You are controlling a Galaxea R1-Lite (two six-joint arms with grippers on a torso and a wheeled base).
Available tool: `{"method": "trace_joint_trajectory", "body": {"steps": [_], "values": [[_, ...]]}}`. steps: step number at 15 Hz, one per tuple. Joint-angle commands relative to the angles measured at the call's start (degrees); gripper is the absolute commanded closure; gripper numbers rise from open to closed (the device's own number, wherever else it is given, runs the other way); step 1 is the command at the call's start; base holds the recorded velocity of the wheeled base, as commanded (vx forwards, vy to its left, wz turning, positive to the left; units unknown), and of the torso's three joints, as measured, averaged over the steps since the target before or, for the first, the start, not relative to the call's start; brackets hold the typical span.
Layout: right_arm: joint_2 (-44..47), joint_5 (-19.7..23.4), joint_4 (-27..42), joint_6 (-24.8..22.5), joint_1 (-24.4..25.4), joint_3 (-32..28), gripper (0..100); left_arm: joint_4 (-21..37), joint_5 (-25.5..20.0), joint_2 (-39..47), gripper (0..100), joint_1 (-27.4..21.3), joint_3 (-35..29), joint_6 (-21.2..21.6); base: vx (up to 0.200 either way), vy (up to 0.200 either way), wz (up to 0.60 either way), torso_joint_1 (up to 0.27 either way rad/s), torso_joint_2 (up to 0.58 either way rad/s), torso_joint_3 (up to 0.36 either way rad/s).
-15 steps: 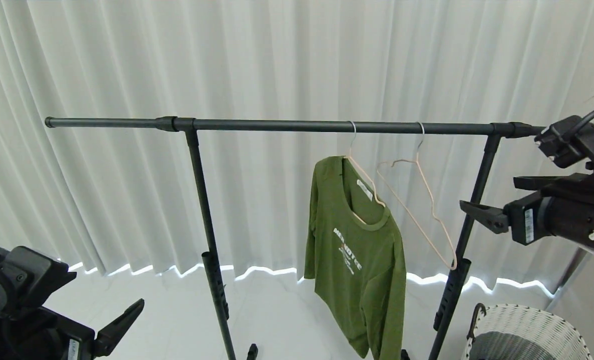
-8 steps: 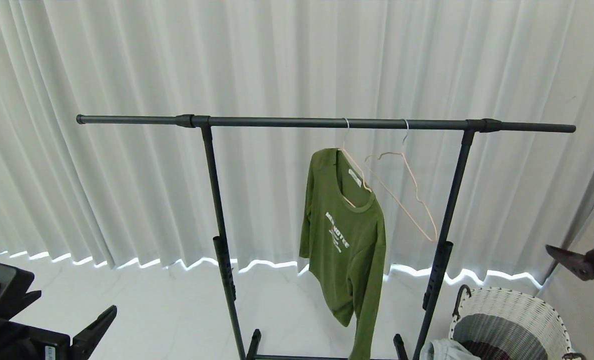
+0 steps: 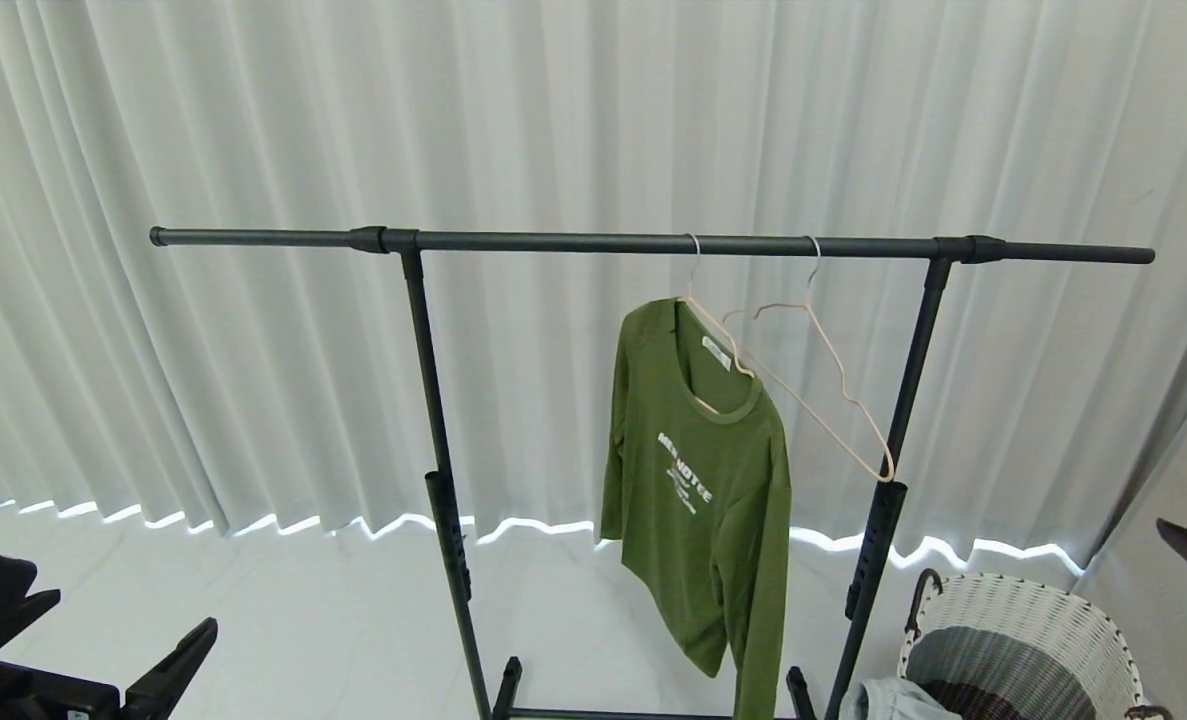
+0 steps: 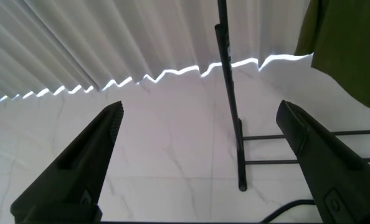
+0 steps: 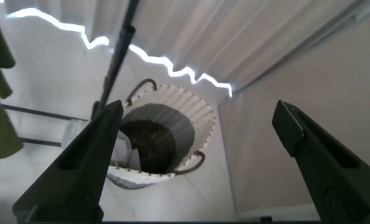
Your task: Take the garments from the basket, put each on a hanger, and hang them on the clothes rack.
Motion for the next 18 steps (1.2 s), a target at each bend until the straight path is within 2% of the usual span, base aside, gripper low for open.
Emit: {"method": "trace_joint_trajectory", "body": {"steps": [1,18], "values": [[0.0,0.0,0.0,-0.2,-0.8,0.3,0,0.1,0.0,-0.5,0,-0.1,-0.1,0.1,0.0,0.0,0.0,-0.071,0.21,0.11],[3.1,-2.2,0.1,-0.2,-1.4,2.2,0,0.1,-0.2,0.8,0,-0.1,-1.5,1.1,0.0,0.0,0.0,-0.184,0.47,0.275]]}}
